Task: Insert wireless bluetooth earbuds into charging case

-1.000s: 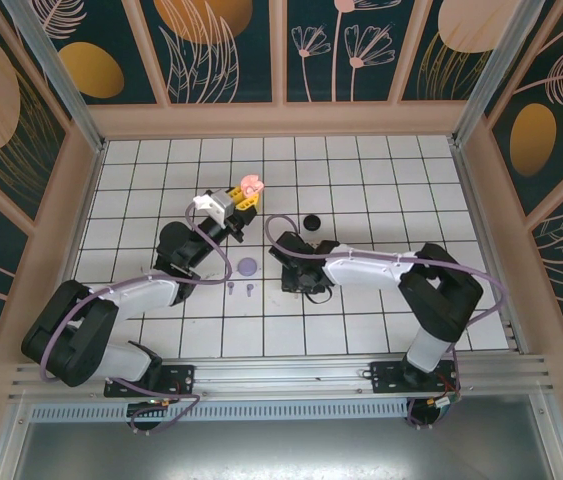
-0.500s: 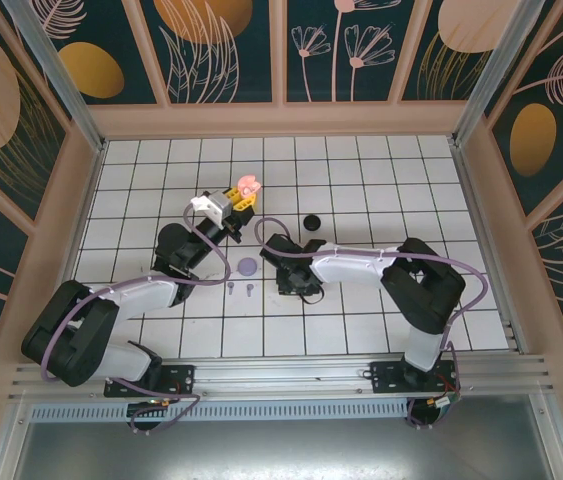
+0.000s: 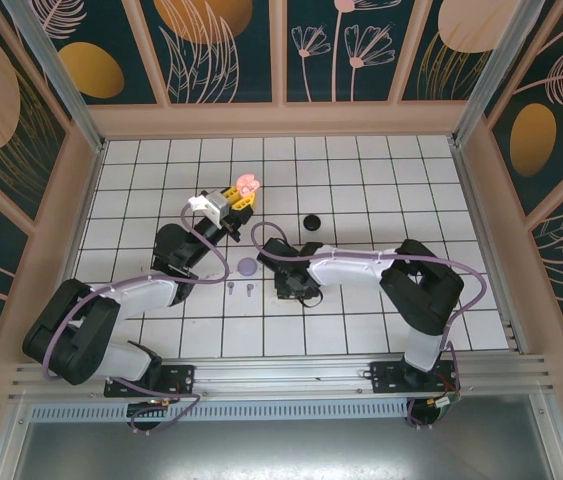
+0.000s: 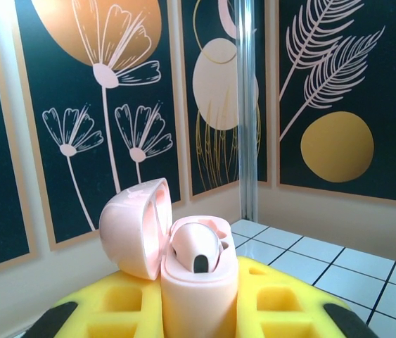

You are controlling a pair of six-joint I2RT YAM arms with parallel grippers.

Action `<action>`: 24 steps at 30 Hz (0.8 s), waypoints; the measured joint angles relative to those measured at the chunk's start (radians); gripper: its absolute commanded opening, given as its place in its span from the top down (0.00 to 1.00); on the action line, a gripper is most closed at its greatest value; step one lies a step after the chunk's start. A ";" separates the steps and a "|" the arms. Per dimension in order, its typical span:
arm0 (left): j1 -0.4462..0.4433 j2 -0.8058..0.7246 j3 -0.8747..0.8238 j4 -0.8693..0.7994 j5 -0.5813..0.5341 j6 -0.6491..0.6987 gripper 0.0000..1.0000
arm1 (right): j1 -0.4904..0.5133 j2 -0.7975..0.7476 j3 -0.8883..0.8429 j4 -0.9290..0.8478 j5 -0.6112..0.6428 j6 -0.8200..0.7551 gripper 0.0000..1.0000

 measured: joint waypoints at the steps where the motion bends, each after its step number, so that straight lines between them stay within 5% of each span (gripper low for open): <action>1: 0.000 0.000 0.000 0.000 0.000 -0.001 1.00 | 0.000 0.000 0.000 0.000 0.000 -0.002 0.65; 24: 0.001 0.011 0.001 0.000 0.030 -0.027 1.00 | 0.000 0.000 -0.002 -0.011 0.022 -0.011 0.80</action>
